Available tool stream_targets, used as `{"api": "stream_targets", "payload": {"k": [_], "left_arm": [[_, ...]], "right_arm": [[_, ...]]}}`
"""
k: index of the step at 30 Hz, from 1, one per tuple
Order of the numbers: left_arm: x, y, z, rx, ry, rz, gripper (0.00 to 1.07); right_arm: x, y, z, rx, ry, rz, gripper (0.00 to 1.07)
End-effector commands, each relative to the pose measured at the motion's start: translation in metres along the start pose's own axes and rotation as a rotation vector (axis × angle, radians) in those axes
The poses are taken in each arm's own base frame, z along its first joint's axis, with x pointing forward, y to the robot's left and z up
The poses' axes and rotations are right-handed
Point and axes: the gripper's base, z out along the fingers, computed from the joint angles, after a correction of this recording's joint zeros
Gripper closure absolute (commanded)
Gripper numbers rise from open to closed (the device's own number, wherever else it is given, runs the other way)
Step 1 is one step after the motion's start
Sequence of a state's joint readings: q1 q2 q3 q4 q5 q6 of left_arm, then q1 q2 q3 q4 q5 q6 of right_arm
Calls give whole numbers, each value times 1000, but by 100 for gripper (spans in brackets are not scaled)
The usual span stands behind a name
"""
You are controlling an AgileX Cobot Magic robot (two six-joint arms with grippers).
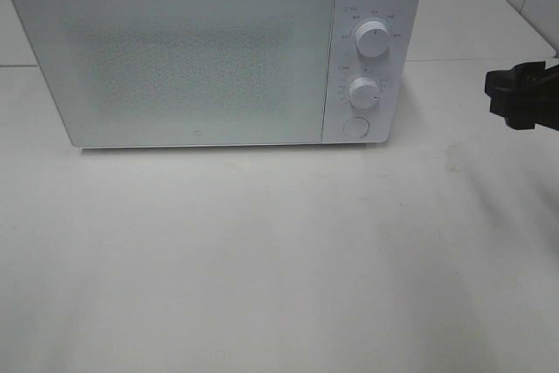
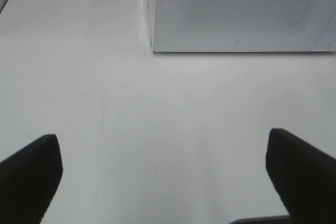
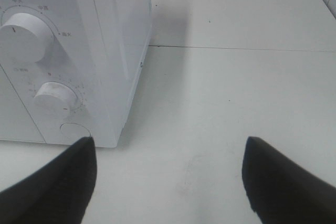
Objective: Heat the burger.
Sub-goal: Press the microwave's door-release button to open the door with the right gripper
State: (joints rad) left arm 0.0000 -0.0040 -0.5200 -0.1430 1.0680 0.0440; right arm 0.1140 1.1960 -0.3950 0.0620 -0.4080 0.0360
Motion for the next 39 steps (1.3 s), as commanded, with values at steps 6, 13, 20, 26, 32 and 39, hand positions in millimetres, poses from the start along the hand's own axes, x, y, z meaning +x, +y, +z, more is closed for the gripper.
{"api": "stream_targets", "payload": {"k": [6, 13, 20, 26, 32, 39], "left_arm": [[2, 0, -1, 3, -7, -6, 9], [2, 0, -1, 3, -7, -6, 9], [2, 0, -1, 3, -7, -6, 9], [2, 0, -1, 3, -7, -6, 9], [2, 0, -1, 3, -7, -6, 9], [2, 0, -1, 3, -7, -6, 9]], "right_arm": [[24, 19, 18, -21, -70, -56, 32], [39, 39, 28, -24, -70, -66, 32], [60, 66, 37, 21, -55, -80, 32], [66, 90, 45, 6, -38, -105, 32], [68, 108, 52, 0, -26, -111, 32], [71, 116, 60, 20, -8, -91, 32]]}}
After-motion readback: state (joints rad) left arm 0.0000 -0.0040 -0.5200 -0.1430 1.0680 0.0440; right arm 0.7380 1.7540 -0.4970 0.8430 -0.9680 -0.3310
